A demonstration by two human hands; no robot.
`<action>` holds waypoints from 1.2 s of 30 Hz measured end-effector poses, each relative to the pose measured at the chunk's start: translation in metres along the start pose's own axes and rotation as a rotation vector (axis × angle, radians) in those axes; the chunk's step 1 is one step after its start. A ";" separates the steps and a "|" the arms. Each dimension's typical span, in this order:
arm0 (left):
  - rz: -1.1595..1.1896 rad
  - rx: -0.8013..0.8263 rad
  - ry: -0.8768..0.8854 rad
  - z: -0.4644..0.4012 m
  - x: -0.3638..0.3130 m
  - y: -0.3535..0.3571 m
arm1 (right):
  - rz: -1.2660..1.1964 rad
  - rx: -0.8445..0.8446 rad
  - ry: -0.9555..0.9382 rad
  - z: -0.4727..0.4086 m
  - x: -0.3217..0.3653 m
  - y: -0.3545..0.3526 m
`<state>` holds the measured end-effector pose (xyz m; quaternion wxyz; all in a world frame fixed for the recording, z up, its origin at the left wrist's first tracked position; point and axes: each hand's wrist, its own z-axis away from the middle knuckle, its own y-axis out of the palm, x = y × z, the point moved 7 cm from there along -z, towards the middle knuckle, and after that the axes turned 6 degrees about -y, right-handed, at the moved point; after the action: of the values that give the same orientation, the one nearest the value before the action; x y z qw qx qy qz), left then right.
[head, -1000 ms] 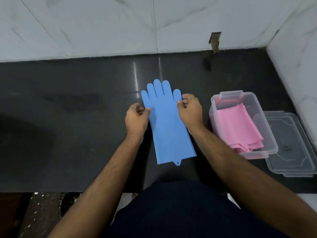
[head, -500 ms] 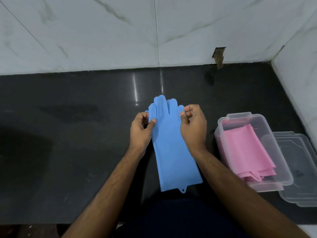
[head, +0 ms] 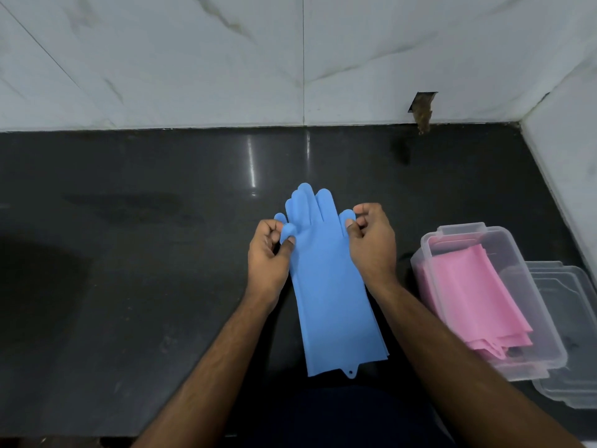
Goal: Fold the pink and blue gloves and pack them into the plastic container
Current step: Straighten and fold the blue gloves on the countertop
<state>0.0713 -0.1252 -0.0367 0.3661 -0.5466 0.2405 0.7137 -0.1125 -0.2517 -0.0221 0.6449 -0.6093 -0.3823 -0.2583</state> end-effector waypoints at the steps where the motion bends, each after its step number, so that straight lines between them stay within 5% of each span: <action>1: 0.025 0.013 0.002 0.001 0.001 0.000 | -0.003 0.005 -0.020 0.002 0.000 0.000; 11: 0.153 0.073 -0.028 -0.001 0.006 -0.001 | 0.156 -0.047 -0.259 -0.014 0.034 -0.008; 17: 0.168 0.096 -0.134 -0.010 0.003 0.000 | 0.254 0.368 -0.260 -0.057 0.045 0.038; 27: 0.029 0.076 -0.201 -0.036 -0.011 -0.002 | 0.049 0.155 -0.257 -0.055 0.042 0.025; 36: -0.006 0.055 -0.100 -0.037 -0.004 -0.003 | 0.108 0.207 -0.183 -0.058 0.033 0.038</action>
<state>0.0972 -0.1520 -0.0430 0.3949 -0.5007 0.2398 0.7320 -0.0526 -0.2992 -0.0155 0.6797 -0.5803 -0.4306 -0.1259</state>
